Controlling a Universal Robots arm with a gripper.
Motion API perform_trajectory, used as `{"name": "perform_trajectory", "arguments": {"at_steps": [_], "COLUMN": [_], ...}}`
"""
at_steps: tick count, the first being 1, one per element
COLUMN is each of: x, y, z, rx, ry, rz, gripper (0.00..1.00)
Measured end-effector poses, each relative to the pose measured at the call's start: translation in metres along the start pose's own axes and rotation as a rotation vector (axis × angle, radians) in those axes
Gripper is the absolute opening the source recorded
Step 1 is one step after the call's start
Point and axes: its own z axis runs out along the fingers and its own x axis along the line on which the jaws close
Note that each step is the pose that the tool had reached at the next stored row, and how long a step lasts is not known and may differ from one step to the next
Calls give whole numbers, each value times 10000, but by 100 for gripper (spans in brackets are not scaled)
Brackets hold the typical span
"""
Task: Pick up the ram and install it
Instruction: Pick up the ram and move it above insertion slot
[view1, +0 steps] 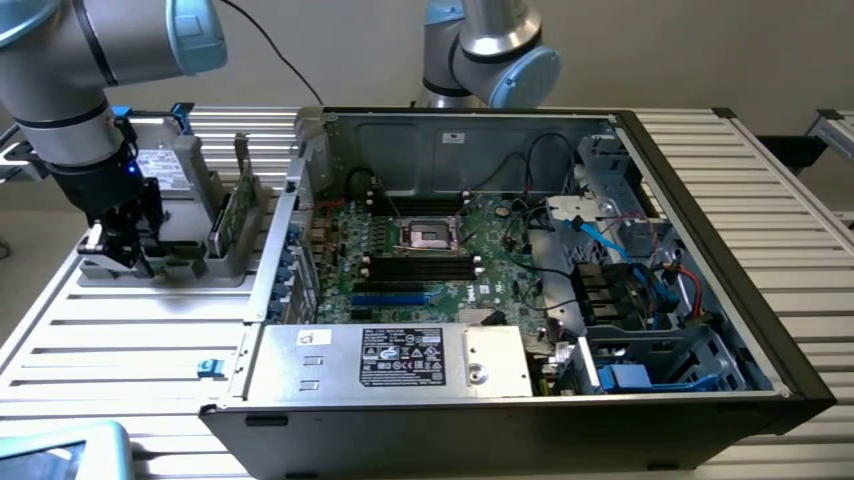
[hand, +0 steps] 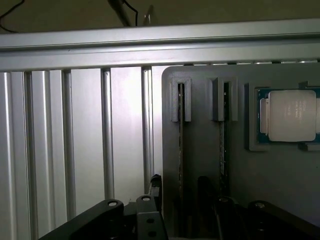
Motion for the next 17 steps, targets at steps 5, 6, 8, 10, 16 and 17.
{"name": "perform_trajectory", "arguments": {"at_steps": [5,6,8,10,16,17], "x": [0,0,0,0,0,0], "y": [0,0,0,0,0,0], "z": [0,0,0,0,0,0], "rx": [0,0,-1,-1,0,0], "ry": [0,0,0,0,0,0], "rz": [-1,-1,0,0,0,0], "gripper": [28,22,16,13,13,13]}}
